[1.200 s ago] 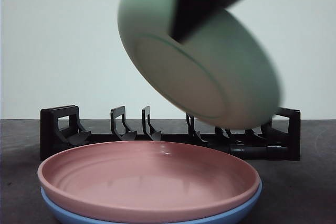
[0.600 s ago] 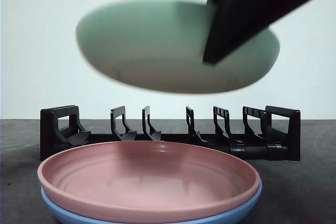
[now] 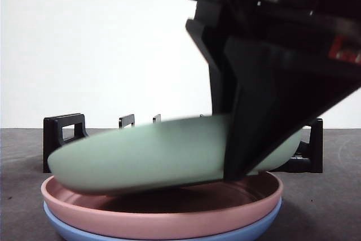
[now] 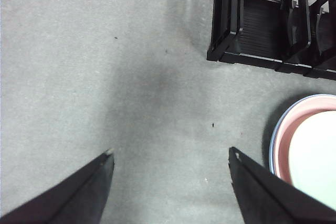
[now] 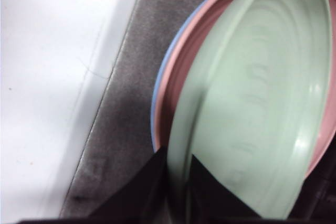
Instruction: Place the plate
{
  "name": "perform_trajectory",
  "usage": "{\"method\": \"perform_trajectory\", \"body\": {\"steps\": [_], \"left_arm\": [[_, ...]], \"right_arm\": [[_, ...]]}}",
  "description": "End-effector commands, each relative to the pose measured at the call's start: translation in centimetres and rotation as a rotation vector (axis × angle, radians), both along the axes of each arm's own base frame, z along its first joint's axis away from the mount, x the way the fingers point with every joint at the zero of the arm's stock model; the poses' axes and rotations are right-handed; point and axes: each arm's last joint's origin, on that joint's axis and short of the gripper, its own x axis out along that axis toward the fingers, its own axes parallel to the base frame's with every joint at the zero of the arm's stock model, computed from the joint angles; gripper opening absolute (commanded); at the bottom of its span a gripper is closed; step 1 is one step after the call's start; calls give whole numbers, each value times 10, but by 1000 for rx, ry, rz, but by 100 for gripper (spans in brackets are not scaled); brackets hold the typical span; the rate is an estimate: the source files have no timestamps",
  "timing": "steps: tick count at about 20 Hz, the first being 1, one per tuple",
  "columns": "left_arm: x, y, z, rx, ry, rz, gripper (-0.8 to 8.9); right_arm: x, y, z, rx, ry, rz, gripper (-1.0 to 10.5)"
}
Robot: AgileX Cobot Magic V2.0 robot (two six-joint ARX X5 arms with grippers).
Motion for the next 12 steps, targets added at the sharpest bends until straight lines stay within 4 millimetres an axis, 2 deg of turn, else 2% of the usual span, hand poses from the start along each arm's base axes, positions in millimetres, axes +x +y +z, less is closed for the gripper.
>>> {"method": "perform_trajectory", "body": {"steps": [1,3,6,8,12], "left_arm": [[0,0,6,9,-22,-7,344],[0,0,6,9,-22,-7,344],[0,0,6,18,-23,-18,344],[0,0,6,21,-23,-21,344],[0,0,6,24,-24,-25,344]], "right_arm": [[-2,9,-4,-8,41,3,19],[-2,11,-10,-21,76,-20,19],[-3,13,-12,-4,105,-58,117],[-3,13,-11,13,120,-113,124],[-2,19,11,85,167,-284,281]]}}
